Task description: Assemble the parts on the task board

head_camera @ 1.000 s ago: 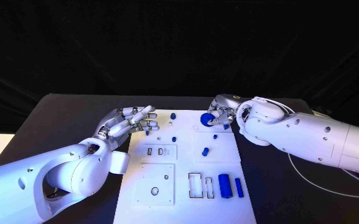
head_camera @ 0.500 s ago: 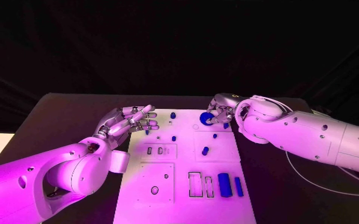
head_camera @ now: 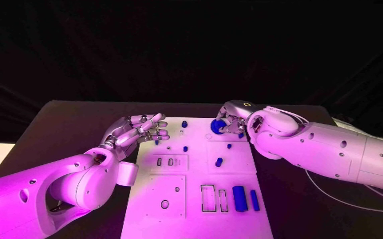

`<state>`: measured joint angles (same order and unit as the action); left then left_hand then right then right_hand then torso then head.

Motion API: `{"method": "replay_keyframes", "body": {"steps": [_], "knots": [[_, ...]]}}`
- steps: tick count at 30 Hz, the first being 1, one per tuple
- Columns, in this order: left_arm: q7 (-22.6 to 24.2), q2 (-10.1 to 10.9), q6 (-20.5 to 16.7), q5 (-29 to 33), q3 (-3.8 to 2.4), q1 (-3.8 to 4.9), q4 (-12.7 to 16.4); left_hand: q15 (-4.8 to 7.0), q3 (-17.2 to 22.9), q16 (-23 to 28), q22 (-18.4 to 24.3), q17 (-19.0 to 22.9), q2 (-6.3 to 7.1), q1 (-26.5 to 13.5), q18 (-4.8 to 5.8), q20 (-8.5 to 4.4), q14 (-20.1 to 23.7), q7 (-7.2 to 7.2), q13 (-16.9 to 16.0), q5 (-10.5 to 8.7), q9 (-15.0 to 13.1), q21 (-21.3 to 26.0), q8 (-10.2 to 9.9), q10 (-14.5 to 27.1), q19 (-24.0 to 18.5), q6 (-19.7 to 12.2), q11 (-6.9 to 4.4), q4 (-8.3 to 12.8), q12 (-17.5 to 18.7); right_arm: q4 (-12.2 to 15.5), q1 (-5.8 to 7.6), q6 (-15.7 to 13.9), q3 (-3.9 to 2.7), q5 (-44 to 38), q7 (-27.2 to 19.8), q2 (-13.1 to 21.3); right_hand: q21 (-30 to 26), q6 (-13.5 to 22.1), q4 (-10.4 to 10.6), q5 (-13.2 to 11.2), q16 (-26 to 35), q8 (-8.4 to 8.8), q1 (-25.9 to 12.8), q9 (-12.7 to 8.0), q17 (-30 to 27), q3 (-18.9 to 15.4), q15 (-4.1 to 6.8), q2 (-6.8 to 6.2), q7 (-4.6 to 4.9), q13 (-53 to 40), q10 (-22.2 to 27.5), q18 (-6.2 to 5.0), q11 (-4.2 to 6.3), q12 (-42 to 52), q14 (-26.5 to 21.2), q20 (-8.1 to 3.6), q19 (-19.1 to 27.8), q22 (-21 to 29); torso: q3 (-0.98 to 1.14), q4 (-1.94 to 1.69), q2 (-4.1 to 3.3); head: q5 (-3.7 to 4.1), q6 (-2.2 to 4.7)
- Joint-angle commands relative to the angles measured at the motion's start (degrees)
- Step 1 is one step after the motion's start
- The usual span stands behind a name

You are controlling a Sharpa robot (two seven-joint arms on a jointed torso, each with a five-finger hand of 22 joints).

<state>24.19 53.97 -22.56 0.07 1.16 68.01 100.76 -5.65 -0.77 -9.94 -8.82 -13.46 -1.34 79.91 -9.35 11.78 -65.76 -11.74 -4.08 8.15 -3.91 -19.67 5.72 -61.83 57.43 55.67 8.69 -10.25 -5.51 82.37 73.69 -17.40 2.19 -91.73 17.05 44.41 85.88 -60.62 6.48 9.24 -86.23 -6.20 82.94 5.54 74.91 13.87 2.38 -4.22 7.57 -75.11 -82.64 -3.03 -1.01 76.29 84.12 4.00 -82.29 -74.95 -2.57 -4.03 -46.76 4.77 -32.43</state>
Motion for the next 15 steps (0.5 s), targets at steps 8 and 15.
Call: {"method": "replay_keyframes", "body": {"steps": [8, 15], "knots": [[0.20, -0.03, 1.02, 0.19, -0.01, 0.00, 0.01, -0.24, -0.03, 0.27, 0.05, -0.13, -0.05, 0.59, -1.05, 0.19, -0.18, -0.19, 0.05, -0.25, 0.07, 0.15, -0.30, -0.25, 0.17, 0.32, 0.13, 0.51, 0.43, 4.03, 0.12, -2.78, -0.13, -0.56, 0.67, -0.38, 0.21, -3.63, 1.34, 0.16, -0.09, -0.50, -2.36, 1.84, 7.30, 1.92, 0.33, 1.24, -1.77, -1.42, -0.17, 0.66, -0.04, -0.83, 4.35, -0.19, -0.36, -4.47, -0.03, -0.01, -0.03, -0.46, 0.12], [0.18, -0.10, 1.05, 0.21, -0.01, -0.01, -0.04, -0.24, -0.03, 0.27, 0.05, -0.13, -0.05, 0.59, -1.05, 0.19, -0.18, -0.19, 0.05, -0.25, 0.07, 0.15, -0.30, -0.25, 0.17, 0.32, 0.13, 0.51, 0.43, 4.34, 0.41, -2.84, -0.19, -0.14, 1.68, -3.57, 0.19, -3.39, 1.52, 0.22, -0.02, -0.17, -3.00, 1.80, 7.17, 2.33, 0.29, 1.09, -1.68, -1.18, 0.00, 0.65, -0.10, -1.25, 4.33, -0.17, -0.31, -4.43, -0.10, -0.24, -0.09, -0.68, 0.00]]}}
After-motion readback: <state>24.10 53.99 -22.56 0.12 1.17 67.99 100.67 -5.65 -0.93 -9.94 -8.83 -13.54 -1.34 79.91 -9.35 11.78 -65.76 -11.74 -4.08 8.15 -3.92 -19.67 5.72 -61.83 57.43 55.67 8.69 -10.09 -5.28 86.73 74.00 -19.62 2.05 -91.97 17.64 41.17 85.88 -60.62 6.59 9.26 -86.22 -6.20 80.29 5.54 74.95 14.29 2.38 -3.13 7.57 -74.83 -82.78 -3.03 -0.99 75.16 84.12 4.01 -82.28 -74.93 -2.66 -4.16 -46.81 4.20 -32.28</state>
